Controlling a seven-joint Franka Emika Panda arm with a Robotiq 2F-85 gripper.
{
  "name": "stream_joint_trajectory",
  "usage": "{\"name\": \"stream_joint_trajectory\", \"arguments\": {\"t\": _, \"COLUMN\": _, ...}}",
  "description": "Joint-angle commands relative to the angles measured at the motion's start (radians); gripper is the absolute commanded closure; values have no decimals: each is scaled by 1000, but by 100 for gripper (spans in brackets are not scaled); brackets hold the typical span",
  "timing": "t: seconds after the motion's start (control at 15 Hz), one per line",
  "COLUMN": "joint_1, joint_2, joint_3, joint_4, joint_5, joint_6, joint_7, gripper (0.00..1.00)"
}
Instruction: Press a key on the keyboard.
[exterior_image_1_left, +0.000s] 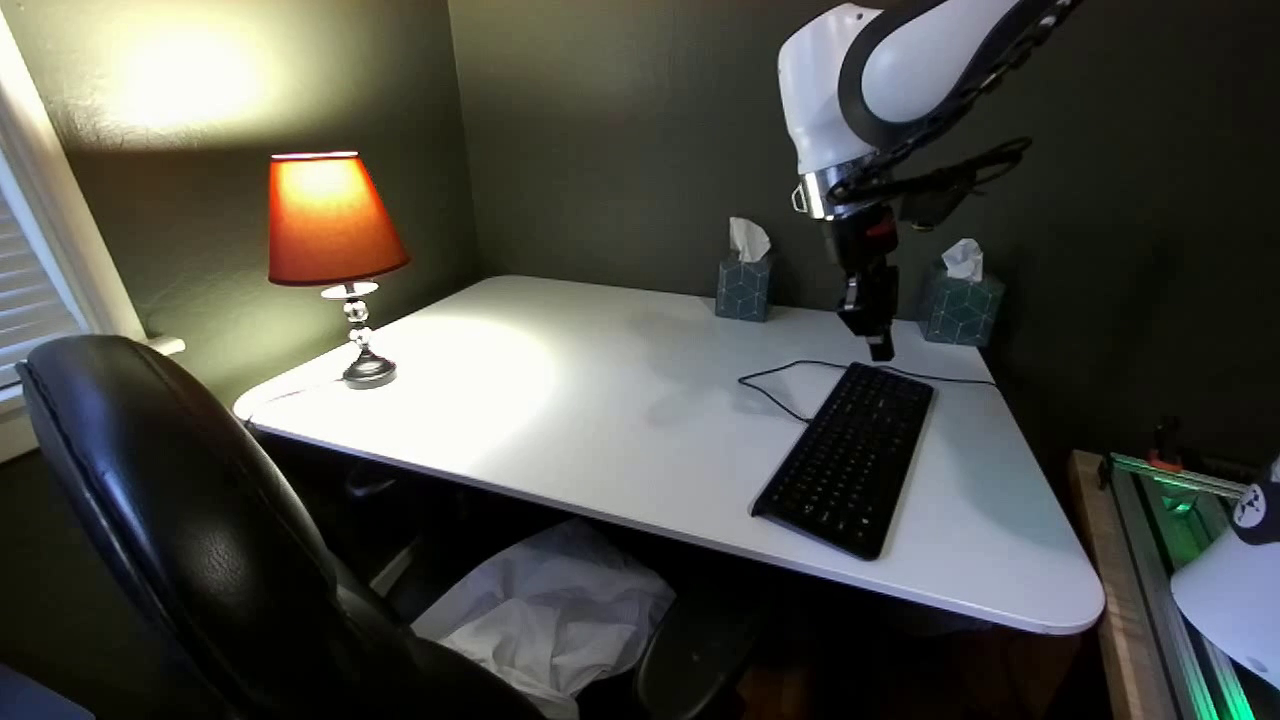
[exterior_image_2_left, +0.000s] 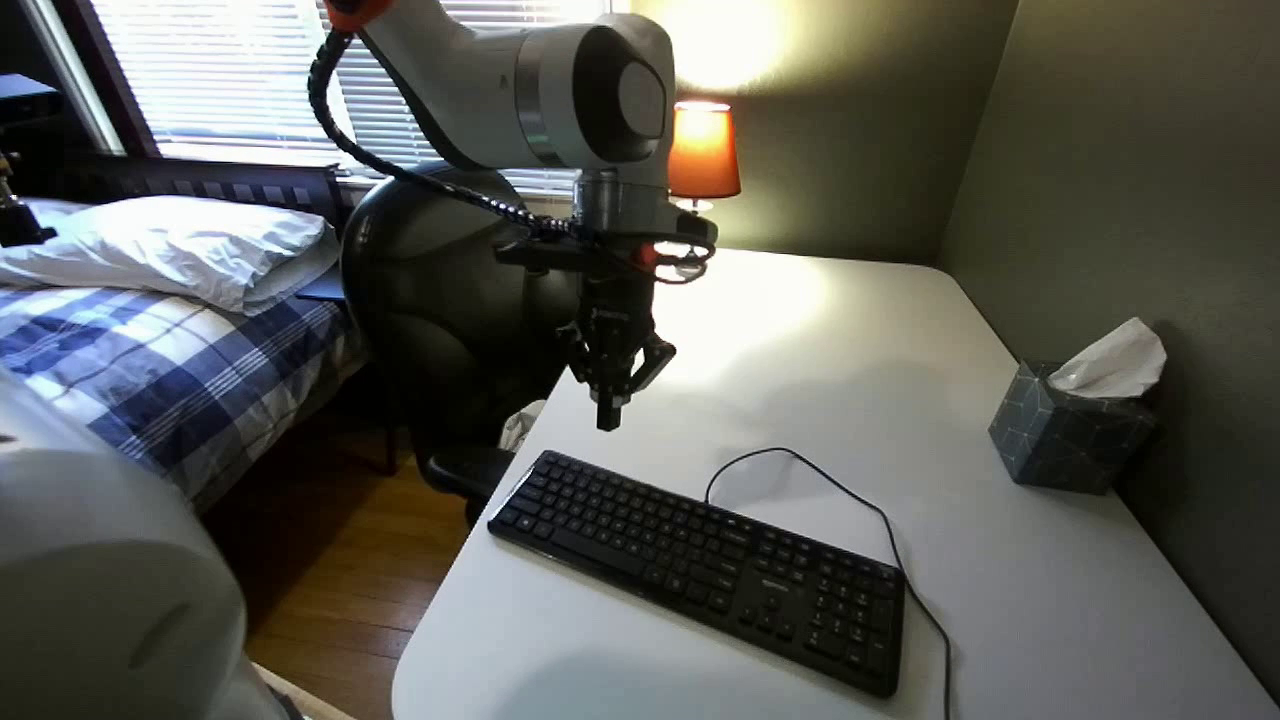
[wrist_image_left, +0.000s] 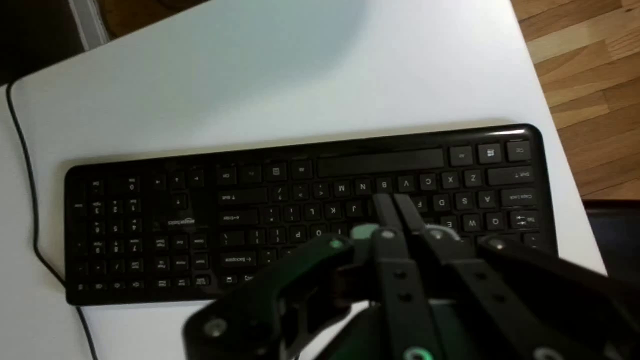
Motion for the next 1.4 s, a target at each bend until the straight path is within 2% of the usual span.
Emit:
{"name": "stream_joint_trajectory", "arguments": {"t": 0.0, "joint_1": 7, "joint_2": 46, "joint_3": -17, "joint_4": -25, "joint_5": -47, "joint_6": 77, "joint_7": -43, "gripper": 100}}
{"name": "stream_joint_trajectory", "arguments": {"t": 0.33, "joint_1": 7, "joint_2": 110, "joint_3": -25, "joint_4": -24, "joint_5": -101, "joint_6": 132, "joint_7": -62, "gripper": 100}}
{"name": "stream_joint_trajectory", "arguments": {"t": 0.4, "joint_1": 12, "joint_2": 89, "joint_3": -23, "joint_4": -13, "joint_5": -68, "joint_6": 98, "joint_7": -50, "gripper": 100}}
{"name": "stream_joint_trajectory", "arguments": {"t": 0.73, "joint_1": 12, "joint_2": 97, "joint_3": -23, "joint_4": -6, "joint_5": -70, "joint_6": 100, "joint_7": -50, "gripper": 100}}
{"name": "stream_joint_trajectory", "arguments": {"t": 1.33, "joint_1": 9, "joint_2": 230, "joint_3": -33, "joint_4": 37, "joint_5": -17, "joint_6": 77, "joint_7": -110, "gripper": 100}}
